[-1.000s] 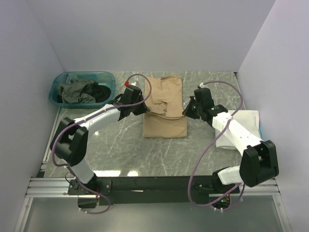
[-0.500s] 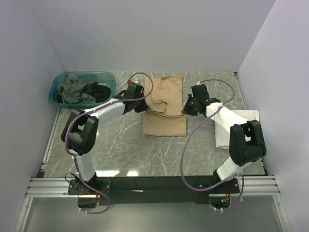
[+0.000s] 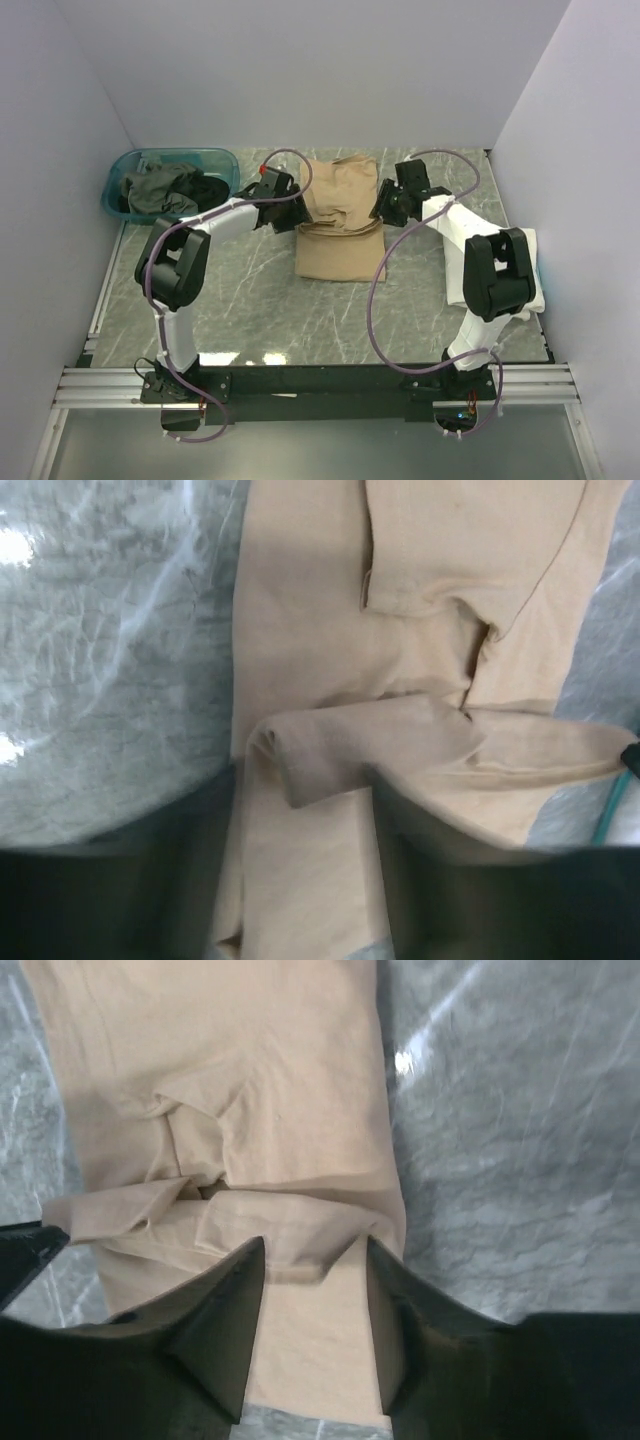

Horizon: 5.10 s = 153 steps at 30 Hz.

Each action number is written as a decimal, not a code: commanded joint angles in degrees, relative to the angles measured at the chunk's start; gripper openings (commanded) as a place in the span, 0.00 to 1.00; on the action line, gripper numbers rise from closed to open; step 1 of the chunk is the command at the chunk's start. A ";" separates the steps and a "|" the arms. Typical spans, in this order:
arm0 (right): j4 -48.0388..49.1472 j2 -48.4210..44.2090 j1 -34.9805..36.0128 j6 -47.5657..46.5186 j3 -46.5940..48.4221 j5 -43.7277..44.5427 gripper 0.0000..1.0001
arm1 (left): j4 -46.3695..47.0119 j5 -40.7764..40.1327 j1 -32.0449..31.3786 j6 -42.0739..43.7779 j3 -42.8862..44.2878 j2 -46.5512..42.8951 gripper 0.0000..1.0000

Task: Fold and stack the t-shirts
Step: Fold the tshirt

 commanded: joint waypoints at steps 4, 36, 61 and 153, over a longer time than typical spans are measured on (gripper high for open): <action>-2.97 -3.05 -0.73 -2.68 3.23 1.10 0.75 | 1.38 0.84 0.53 -0.01 0.57 -5.61 0.92; 5.12 -28.55 5.25 2.77 -34.84 1.36 0.82 | 11.14 -0.12 -7.03 -6.69 -31.18 -22.06 0.69; 10.74 -16.69 4.81 3.03 -33.17 0.57 0.24 | 10.26 -2.50 -7.38 -6.86 -30.04 -14.24 0.01; -5.00 -7.37 -5.91 -7.16 2.78 -22.37 0.00 | -2.13 -12.78 3.25 1.13 -1.21 -13.90 0.01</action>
